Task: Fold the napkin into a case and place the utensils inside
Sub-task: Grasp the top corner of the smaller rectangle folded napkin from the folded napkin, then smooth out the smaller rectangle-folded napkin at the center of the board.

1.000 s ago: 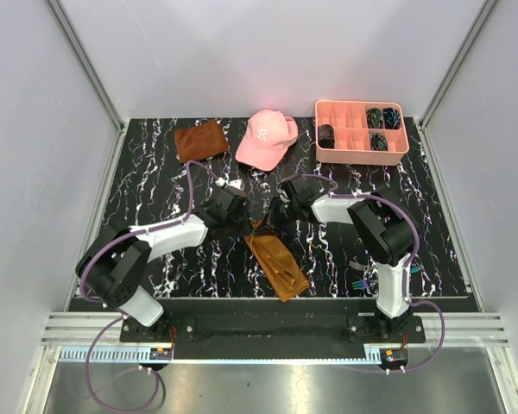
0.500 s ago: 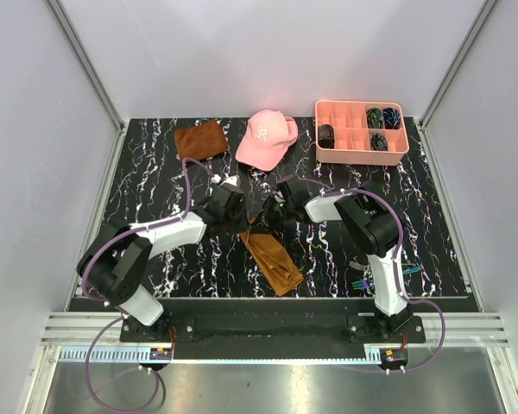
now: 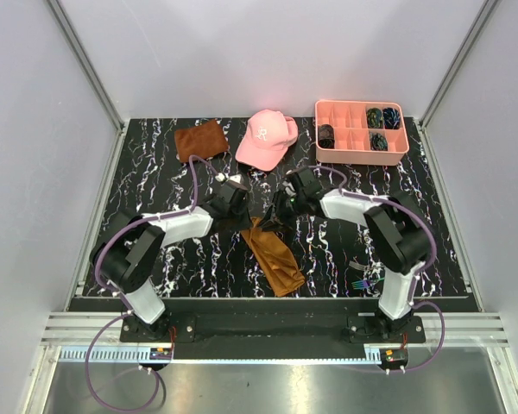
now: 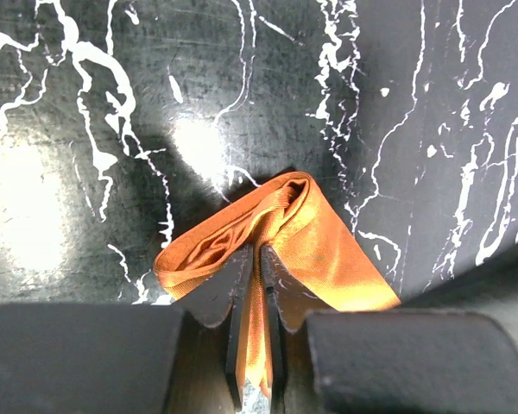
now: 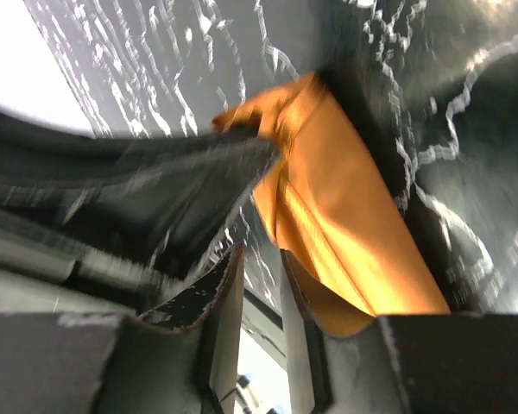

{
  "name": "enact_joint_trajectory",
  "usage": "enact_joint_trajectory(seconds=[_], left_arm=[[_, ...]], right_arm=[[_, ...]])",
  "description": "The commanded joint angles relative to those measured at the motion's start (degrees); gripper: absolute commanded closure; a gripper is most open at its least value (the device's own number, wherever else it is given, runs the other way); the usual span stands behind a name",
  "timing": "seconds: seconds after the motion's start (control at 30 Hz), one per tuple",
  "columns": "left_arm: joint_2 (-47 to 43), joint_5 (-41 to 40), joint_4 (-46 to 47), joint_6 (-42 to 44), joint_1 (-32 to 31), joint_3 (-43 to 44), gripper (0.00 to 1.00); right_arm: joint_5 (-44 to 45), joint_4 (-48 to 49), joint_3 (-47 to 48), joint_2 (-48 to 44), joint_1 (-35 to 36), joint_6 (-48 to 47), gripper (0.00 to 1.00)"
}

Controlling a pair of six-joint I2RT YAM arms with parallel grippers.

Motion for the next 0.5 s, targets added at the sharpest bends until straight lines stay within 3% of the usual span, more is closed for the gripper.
enact_joint_trajectory(seconds=[0.0, 0.17, 0.3, 0.37, 0.47], left_arm=[[0.74, 1.34, 2.9, 0.87, -0.05, 2.67, 0.86], [0.57, 1.6, 3.17, 0.7, -0.05, 2.41, 0.83], [-0.66, 1.6, 1.94, 1.05, -0.13, 2.41, 0.69], [-3.63, 1.0, 0.8, 1.05, -0.13, 1.71, 0.57], [-7.59, -0.06, -3.59, 0.96, -0.13, 2.32, 0.51]], right_arm=[[3.61, -7.27, -1.76, -6.55, -1.31, -8.06, 0.67], [7.91, -12.89, -4.48, -10.94, -2.1, -12.91, 0.67], [8.19, -14.66, -6.94, -12.97, -2.18, -15.37, 0.67], [7.84, -14.83, -8.0, -14.45, -2.1, -15.81, 0.67], [8.19, -15.1, -9.58, -16.3, -2.1, -17.31, 0.67]])
